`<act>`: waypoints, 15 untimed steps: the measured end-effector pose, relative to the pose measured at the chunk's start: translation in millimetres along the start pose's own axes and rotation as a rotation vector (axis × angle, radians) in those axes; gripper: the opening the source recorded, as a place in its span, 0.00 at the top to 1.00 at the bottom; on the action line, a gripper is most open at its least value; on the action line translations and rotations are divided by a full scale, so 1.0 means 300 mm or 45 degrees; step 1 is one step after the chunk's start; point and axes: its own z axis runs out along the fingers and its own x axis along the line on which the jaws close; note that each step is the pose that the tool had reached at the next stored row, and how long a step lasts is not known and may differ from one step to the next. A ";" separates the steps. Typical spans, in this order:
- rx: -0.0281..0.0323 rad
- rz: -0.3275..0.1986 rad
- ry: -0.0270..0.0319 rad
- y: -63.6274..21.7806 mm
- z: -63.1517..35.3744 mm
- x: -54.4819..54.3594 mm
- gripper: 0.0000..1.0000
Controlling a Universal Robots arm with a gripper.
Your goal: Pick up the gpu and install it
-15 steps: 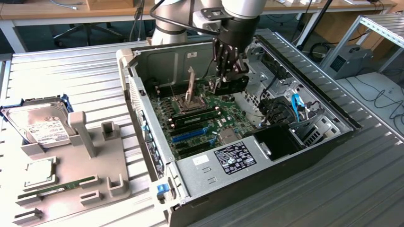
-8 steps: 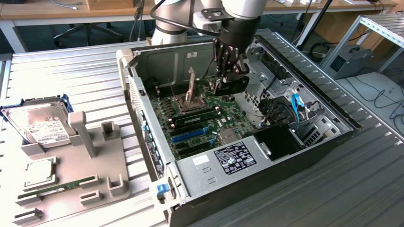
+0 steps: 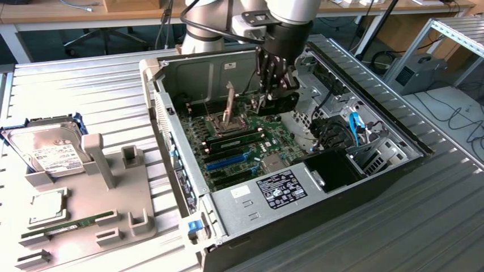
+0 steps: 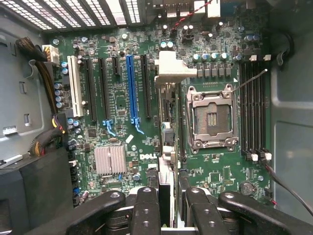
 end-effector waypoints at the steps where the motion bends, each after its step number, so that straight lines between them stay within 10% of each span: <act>1: 0.0000 0.000 0.0000 0.000 0.000 0.001 0.74; 15: 0.0000 0.000 -0.0001 -0.001 0.002 0.013 0.74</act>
